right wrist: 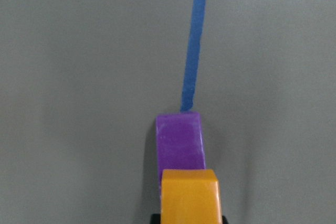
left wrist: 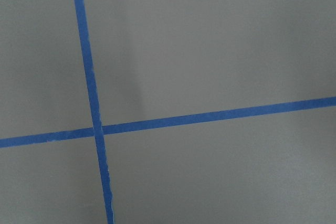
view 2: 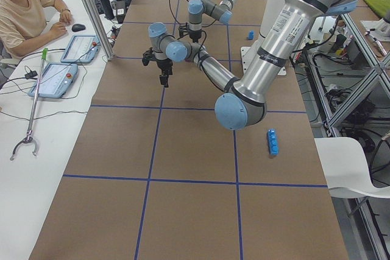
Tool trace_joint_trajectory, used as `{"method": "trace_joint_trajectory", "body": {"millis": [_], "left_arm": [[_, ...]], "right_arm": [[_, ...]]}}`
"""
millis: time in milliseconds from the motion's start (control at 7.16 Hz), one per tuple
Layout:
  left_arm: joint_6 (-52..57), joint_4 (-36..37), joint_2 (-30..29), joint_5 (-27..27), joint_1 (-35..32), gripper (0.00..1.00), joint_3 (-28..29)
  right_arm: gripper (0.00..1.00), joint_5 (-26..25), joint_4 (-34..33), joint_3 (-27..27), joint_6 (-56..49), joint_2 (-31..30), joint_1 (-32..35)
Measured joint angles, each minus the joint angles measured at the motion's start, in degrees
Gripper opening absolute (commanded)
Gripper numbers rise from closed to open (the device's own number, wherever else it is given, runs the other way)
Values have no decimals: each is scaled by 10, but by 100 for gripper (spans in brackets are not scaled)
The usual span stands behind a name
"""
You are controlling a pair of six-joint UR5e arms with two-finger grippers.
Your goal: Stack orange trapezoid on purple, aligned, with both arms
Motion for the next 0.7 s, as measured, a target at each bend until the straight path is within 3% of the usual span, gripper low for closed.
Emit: {"method": "trace_joint_trajectory", "body": {"millis": [140, 279, 419, 698], "left_arm": [[0, 0, 0, 0, 0, 99, 0], [0, 0, 0, 0, 0, 99, 0], [0, 0, 1, 0, 0, 99, -1], [-1, 0, 0, 0, 0, 100, -2]], "right_arm": [[0, -8, 0, 0, -2, 0, -3], [87, -13, 0, 0, -4, 0, -4], [100, -16, 0, 1, -4, 0, -5], [100, -19, 1, 4, -4, 1, -5]]}}
